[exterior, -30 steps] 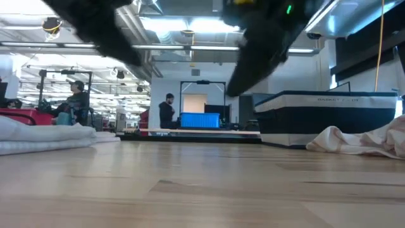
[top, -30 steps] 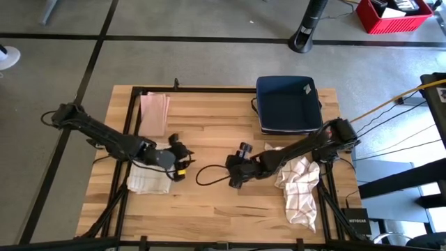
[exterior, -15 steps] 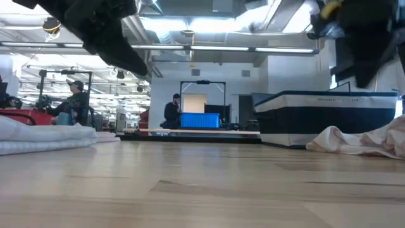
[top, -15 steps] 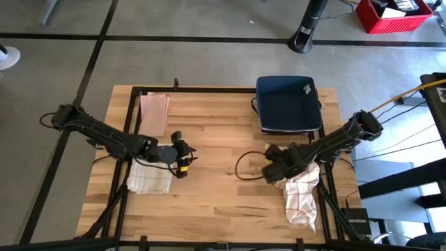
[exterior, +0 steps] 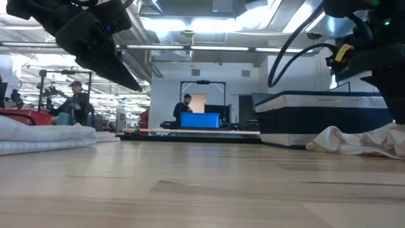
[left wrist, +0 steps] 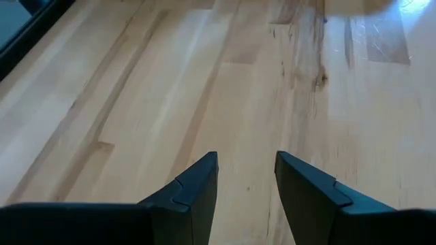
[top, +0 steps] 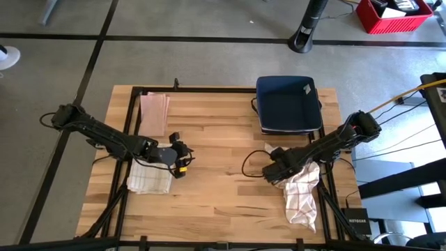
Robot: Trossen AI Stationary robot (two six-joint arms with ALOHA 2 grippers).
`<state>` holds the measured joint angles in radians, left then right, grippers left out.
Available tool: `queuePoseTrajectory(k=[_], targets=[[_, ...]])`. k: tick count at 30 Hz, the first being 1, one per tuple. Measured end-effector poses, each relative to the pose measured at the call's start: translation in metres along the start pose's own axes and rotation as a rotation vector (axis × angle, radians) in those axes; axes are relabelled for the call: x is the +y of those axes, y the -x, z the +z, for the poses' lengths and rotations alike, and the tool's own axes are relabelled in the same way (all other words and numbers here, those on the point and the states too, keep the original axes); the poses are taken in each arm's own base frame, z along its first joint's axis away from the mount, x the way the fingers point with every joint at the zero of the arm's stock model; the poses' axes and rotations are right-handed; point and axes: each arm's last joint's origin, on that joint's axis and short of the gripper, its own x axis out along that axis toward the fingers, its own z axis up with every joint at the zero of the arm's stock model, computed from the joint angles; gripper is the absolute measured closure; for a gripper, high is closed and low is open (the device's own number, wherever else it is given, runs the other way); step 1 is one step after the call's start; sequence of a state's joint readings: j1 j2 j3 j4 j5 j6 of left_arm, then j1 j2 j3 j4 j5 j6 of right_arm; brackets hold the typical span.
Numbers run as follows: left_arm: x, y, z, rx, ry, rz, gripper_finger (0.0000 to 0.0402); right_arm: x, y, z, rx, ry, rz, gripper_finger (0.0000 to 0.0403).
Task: Fold towel
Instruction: Fold the white squared towel
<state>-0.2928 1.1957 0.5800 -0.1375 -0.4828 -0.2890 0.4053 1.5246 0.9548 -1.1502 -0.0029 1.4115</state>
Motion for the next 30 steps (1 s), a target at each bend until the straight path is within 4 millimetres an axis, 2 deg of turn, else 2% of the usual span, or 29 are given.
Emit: queuePoseTrajectory(k=[5, 10, 14, 17, 19, 24, 30], targets=[[0.000, 0.000, 0.000, 0.000, 0.000, 0.000, 0.0261, 0.006, 0.000, 0.000, 0.008, 0.001, 0.060, 0.0199], [0.000, 0.000, 0.000, 0.000, -0.001, 0.000, 0.0261, 0.002, -0.004, -0.003, 0.034, 0.010, -0.017, 0.0217], [0.000, 0.000, 0.000, 0.000, 0.000, 0.000, 0.0261, 0.001, -0.004, -0.004, 0.037, 0.034, -0.032, 0.0279], [0.000, 0.000, 0.000, 0.000, 0.001, 0.000, 0.0261, 0.005, 0.003, -0.003, 0.005, 0.085, -0.013, 0.0354], [0.000, 0.000, 0.001, -0.005, 0.005, -0.001, 0.0261, 0.009, 0.011, 0.000, -0.077, 0.143, 0.010, 0.0389], [-0.001, 0.000, 0.003, -0.031, 0.017, -0.009, 0.0261, 0.031, 0.029, 0.010, -0.363, 0.297, 0.140, 0.0390], [-0.002, 0.000, 0.006, -0.060, 0.031, -0.017, 0.0261, 0.069, 0.045, 0.022, -0.726, 0.561, 0.367, 0.0394]])
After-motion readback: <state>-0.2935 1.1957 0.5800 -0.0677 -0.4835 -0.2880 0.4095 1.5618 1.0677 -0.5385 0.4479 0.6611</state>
